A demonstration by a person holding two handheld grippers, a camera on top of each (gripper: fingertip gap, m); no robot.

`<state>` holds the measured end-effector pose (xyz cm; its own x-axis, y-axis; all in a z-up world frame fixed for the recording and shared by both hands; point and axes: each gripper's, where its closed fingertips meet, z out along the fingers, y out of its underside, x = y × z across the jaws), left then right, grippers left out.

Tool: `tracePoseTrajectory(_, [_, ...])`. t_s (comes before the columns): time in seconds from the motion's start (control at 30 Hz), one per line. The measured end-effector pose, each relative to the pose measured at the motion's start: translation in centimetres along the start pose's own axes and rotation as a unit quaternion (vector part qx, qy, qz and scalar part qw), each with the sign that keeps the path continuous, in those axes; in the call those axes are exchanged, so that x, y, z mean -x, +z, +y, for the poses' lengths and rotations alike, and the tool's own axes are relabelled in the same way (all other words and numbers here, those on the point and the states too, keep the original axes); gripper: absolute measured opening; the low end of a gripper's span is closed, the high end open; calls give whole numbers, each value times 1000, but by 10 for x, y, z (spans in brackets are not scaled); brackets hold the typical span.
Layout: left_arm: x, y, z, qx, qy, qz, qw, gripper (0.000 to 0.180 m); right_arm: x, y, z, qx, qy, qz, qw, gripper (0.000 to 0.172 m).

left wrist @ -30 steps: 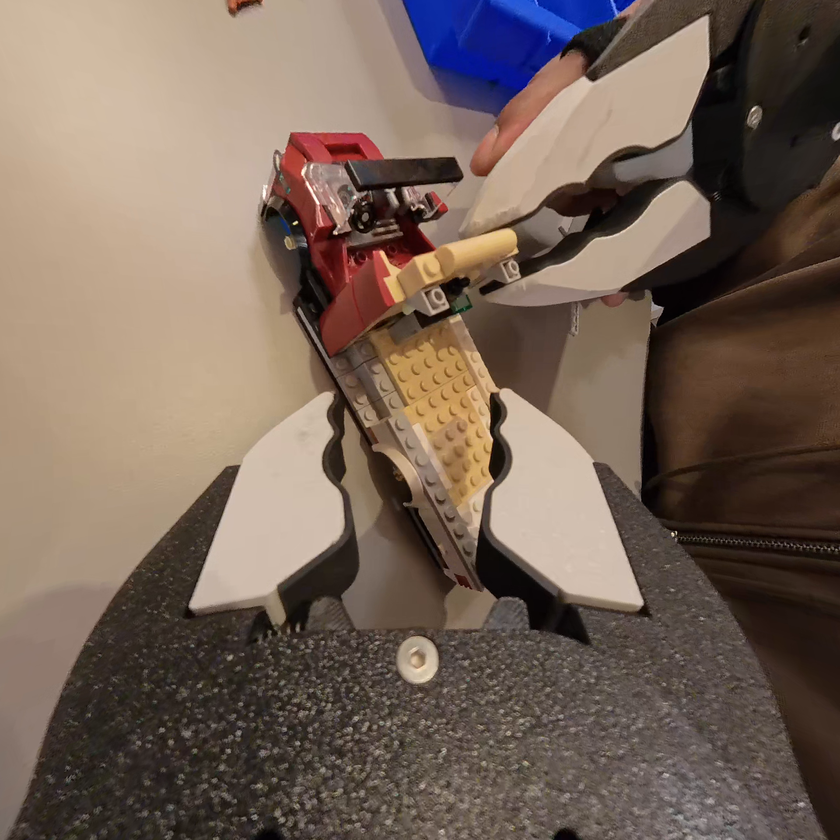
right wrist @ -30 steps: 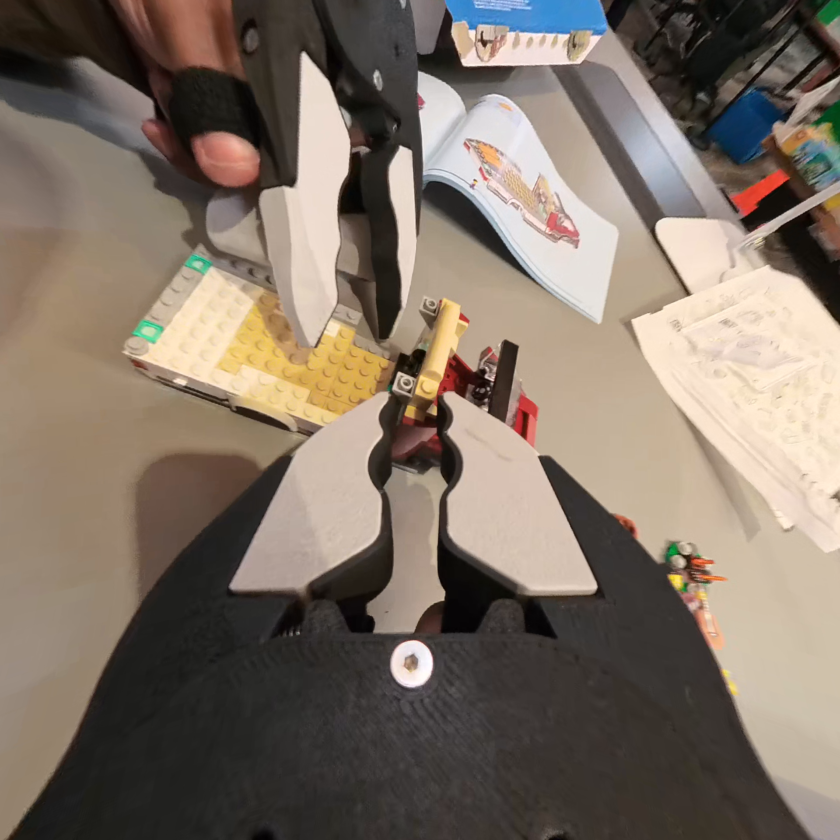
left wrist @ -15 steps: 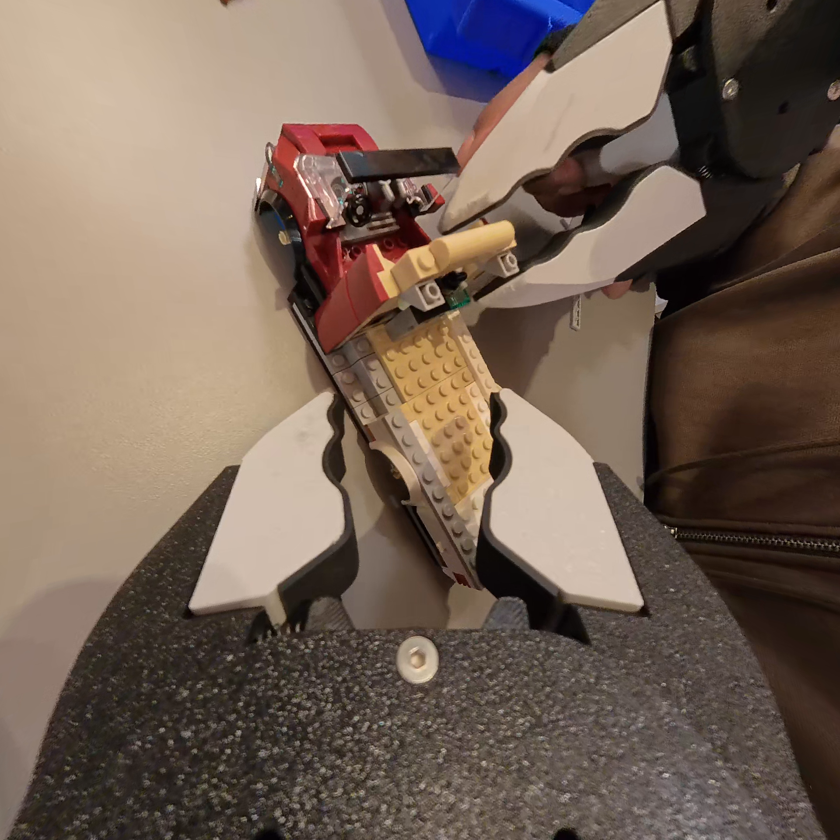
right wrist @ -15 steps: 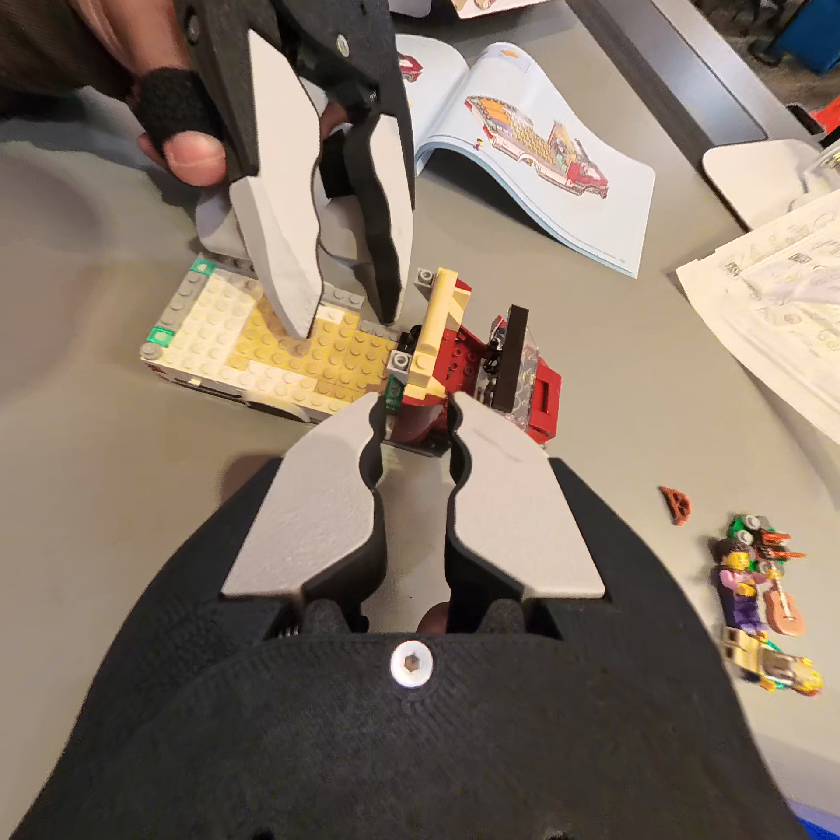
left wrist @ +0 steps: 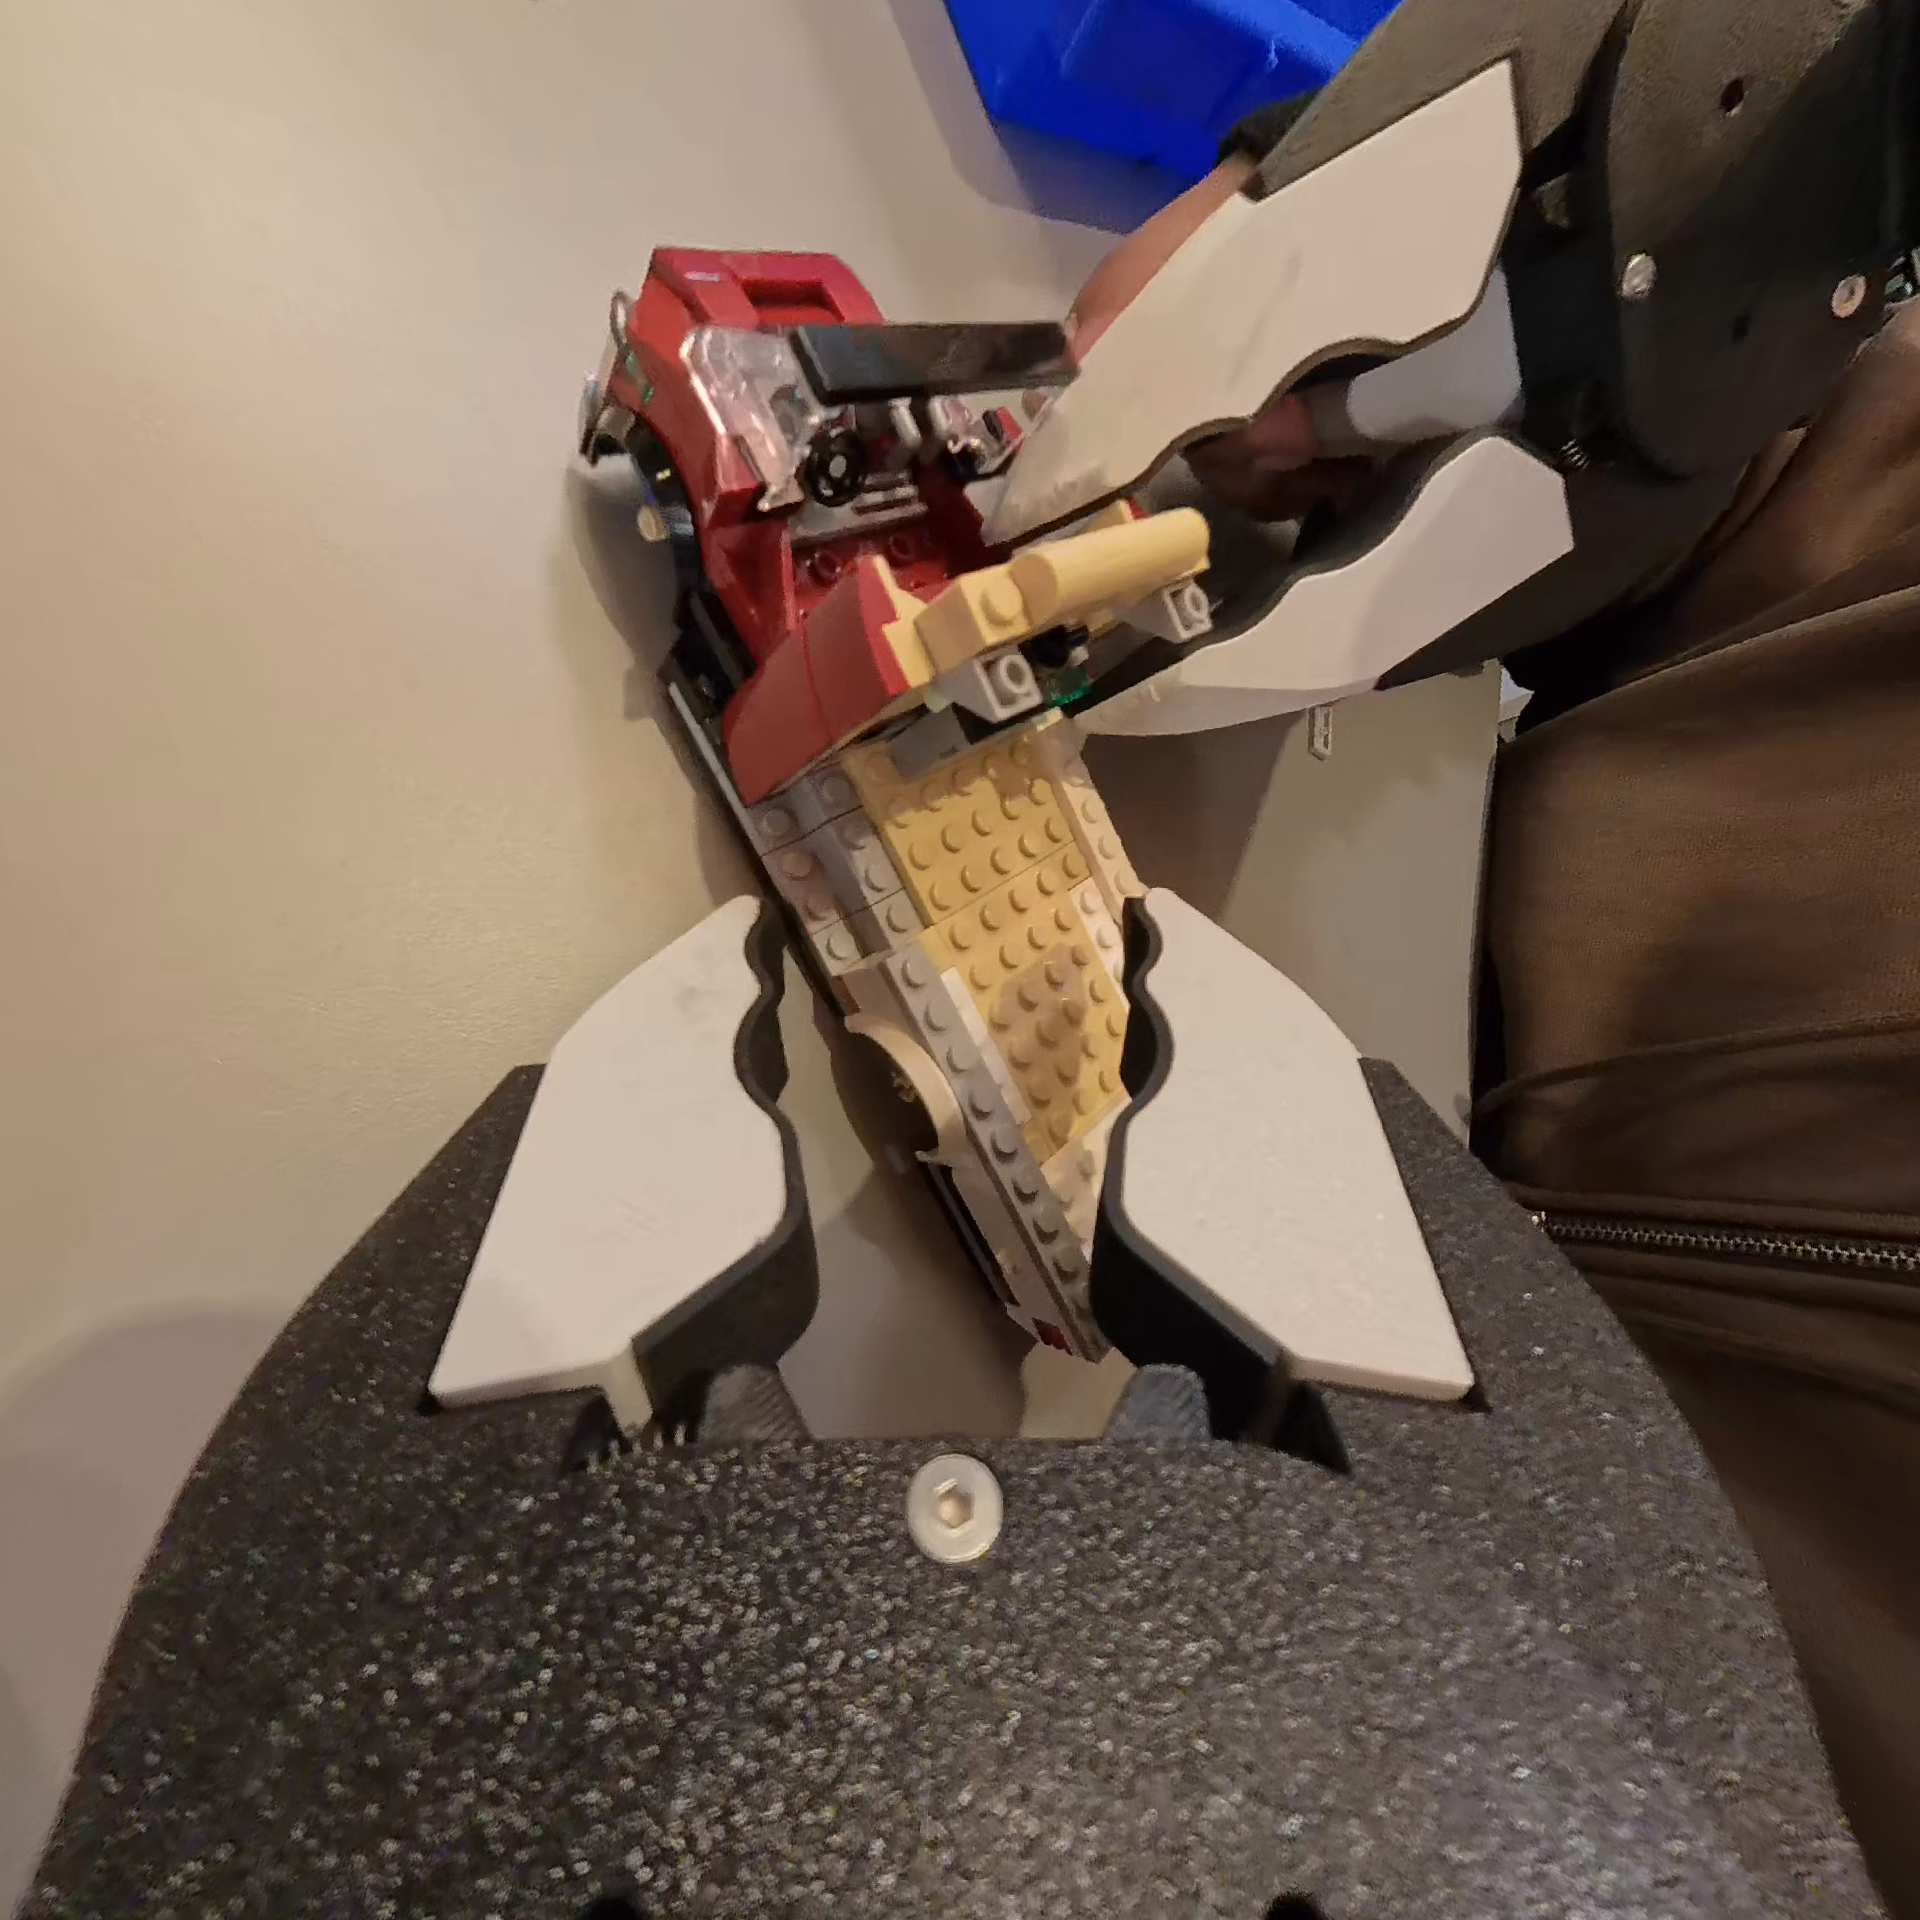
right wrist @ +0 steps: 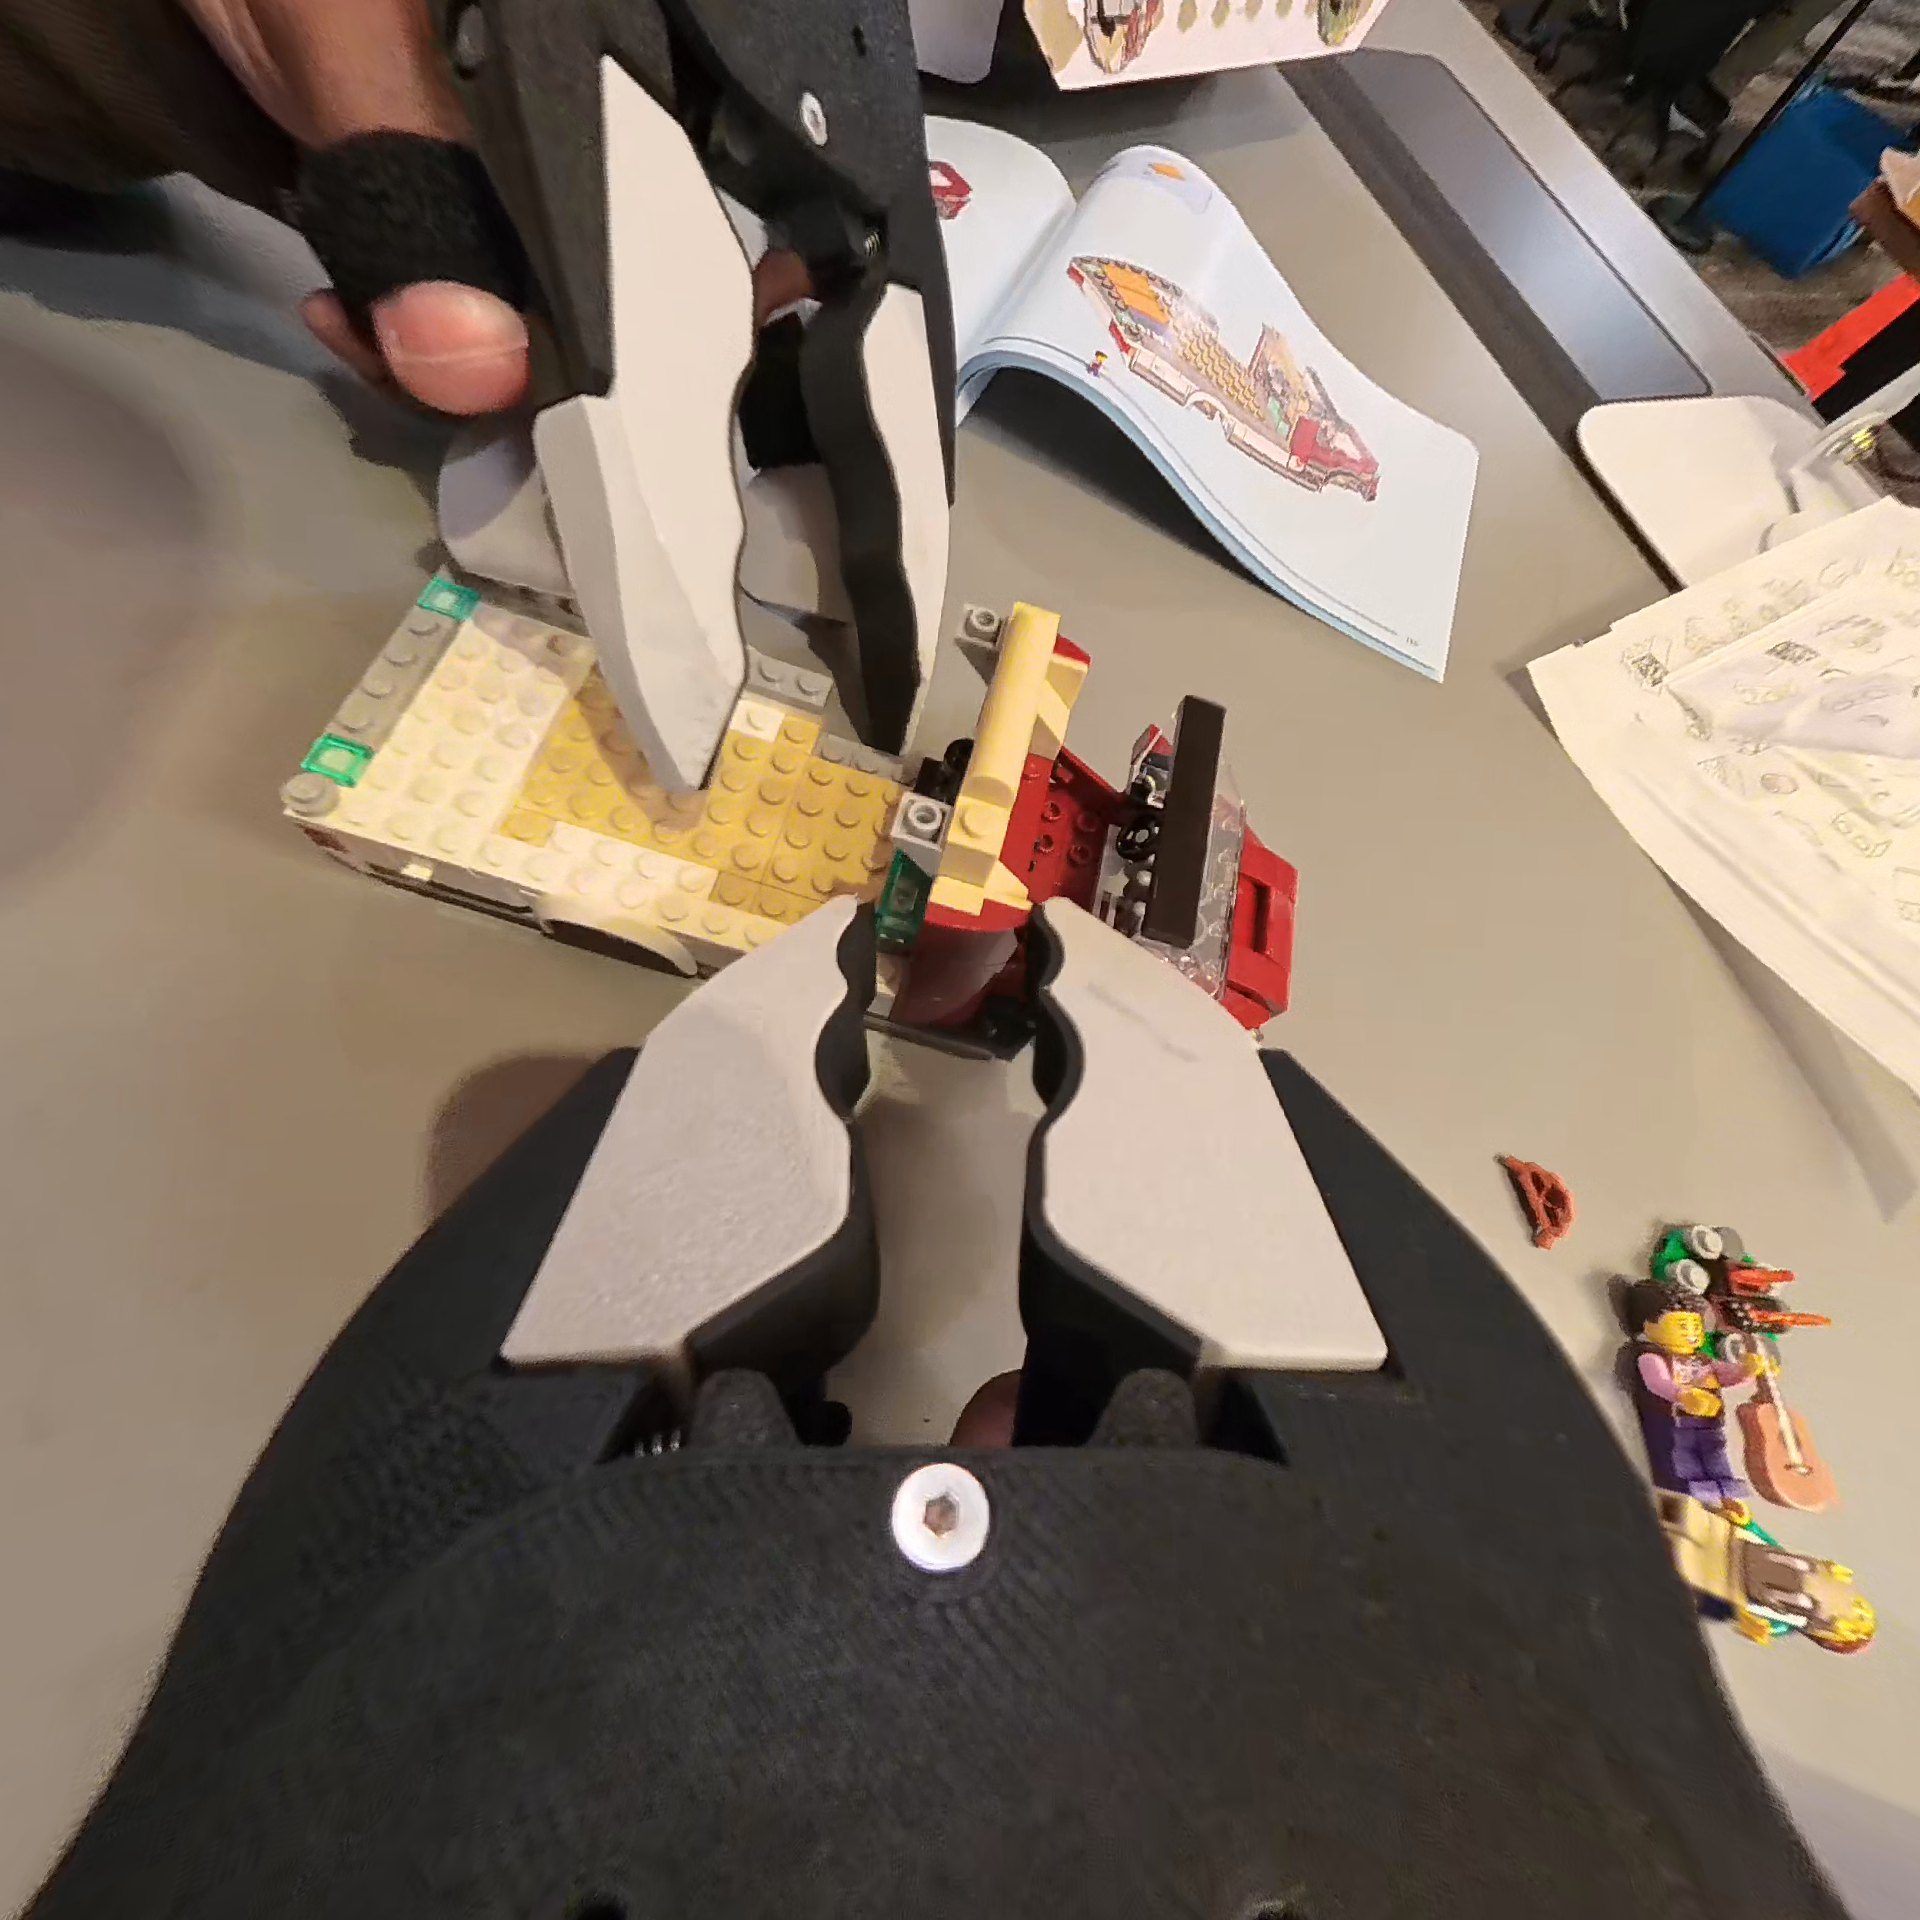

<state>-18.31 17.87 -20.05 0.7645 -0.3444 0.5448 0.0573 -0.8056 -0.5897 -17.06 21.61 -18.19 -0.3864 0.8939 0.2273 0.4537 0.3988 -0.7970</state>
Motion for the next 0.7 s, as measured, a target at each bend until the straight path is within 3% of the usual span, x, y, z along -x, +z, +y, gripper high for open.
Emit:
tracePoseTrajectory(0.23, [0, -2, -4, -18, -20, 18, 999, 64, -5, -9, -14, -31, -61, 34, 997, 26])
tracePoseTrajectory(0.7, [-26, 4, -8, -35, -77, 151, 985, 58, 14, -17, -33, -87, -145, 21, 985, 26])
